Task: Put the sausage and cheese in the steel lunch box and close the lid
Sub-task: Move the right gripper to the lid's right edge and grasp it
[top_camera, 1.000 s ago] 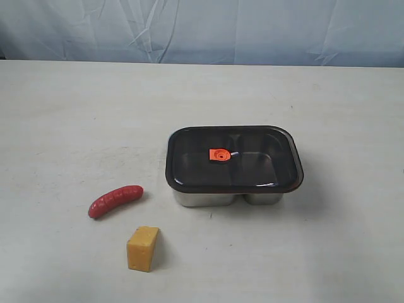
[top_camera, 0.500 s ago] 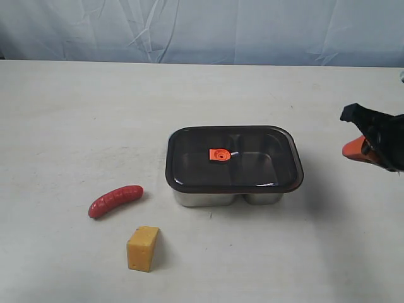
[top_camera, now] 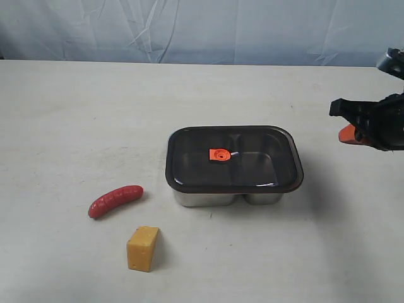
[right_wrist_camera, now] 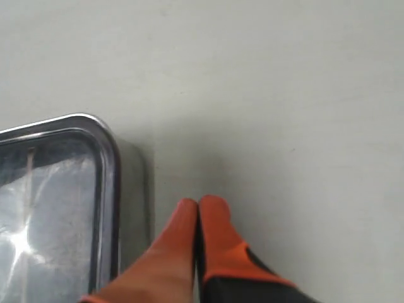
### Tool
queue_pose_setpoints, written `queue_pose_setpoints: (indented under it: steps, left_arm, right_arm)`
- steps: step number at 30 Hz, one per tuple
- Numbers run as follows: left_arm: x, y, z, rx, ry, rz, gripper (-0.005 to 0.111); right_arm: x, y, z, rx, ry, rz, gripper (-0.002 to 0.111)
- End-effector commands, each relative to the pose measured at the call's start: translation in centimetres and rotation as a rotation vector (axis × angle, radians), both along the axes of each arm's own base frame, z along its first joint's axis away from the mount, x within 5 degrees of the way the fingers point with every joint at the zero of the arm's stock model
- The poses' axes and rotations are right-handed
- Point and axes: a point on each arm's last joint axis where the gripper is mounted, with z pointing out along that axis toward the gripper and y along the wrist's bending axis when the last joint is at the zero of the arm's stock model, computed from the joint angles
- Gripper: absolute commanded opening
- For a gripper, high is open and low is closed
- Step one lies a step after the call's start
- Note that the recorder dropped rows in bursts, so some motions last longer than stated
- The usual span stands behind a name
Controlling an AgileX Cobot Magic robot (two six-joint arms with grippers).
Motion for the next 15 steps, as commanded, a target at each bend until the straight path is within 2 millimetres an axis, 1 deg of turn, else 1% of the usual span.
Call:
queue_pose_setpoints:
  steps: [1, 2, 4, 7, 9, 13, 15]
  left_arm:
    - [0.0, 0.0, 0.1, -0.005, -0.017, 0.001, 0.000]
    - [0.0, 0.0, 0.1, -0.005, -0.017, 0.001, 0.000]
    - [0.0, 0.0, 0.1, -0.005, -0.017, 0.001, 0.000]
    - [0.0, 0.0, 0.1, -0.005, -0.017, 0.001, 0.000]
    - [0.0, 0.0, 0.1, -0.005, -0.017, 0.001, 0.000]
    - [0.0, 0.0, 0.1, -0.005, -0.017, 0.001, 0.000]
    - [0.0, 0.0, 0.1, -0.005, -0.017, 0.001, 0.000]
  right_arm:
    - [0.2, 0.2, 0.2, 0.026, -0.008, -0.023, 0.000]
    - [0.2, 0.4, 0.2, 0.057, 0.004, -0.031, 0.000]
    - [0.2, 0.8, 0.5, 0.078, 0.020, 0.012, 0.000]
    - [0.4, 1.6, 0.6, 0.086, 0.071, 0.157, 0.001]
    - [0.8, 1.8, 0.2, 0.092, 0.108, 0.202, 0.001]
    - [1.6, 2.0, -0.7, 0.119, 0.129, 0.161, 0.001]
    - [1.8, 2.0, -0.9, 0.135, 0.131, 0.141, 0.001]
